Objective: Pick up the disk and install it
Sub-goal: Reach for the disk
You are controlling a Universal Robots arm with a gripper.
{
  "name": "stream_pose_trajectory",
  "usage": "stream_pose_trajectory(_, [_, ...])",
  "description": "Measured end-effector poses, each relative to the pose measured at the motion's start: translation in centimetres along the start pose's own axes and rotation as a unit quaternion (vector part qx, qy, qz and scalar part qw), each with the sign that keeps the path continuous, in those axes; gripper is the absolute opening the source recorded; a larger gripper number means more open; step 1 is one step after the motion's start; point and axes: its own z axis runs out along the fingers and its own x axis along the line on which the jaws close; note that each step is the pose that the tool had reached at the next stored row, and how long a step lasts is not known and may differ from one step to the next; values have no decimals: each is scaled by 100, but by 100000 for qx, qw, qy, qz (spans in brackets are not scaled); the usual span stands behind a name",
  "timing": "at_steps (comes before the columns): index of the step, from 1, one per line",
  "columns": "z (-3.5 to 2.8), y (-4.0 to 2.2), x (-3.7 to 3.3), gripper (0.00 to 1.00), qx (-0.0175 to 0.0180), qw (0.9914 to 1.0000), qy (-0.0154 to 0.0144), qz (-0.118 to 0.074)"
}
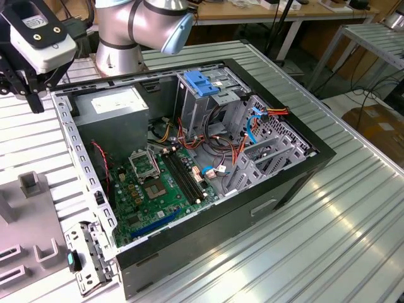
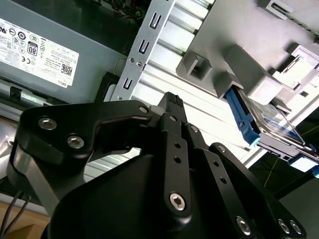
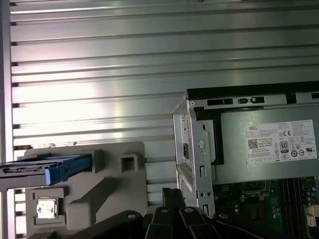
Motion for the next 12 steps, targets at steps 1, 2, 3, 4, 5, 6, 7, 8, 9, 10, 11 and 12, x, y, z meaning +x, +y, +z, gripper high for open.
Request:
stream_pose_trajectory(1, [0, -1, 14, 11, -1, 100000, -3, -1])
stream_pose_trajectory(2, [0, -2, 24, 11, -2, 100000, -2, 0])
stream_pose_trajectory(3, [0, -3, 41, 11, -2, 100000, -2, -2])
stream_pose_trajectory(4, [-1, -5, 59, 11, -2, 100000, -1, -3])
stream_pose_trajectory(5, [-1, -6, 81, 11, -1, 100000, -2, 0])
stream_pose_trajectory(6, [-1, -7, 94, 11, -2, 100000, 0, -4])
stream_pose_trajectory(7, [-1, -8, 107, 11, 2, 100000, 1, -2])
stream_pose_trajectory(8, [-1, -9, 119, 11, -1, 100000, -2, -6])
stream_pose_trajectory(9, [-1, -10, 135, 11, 2, 100000, 0, -4])
stream_pose_trajectory(10, [-2, -11, 160, 11, -2, 100000, 0, -2])
stream_pose_trajectory(11, [-2, -12, 176, 11, -2, 100000, -2, -1])
stream_pose_trajectory(12, [-2, -13, 189, 11, -1, 100000, -1, 2])
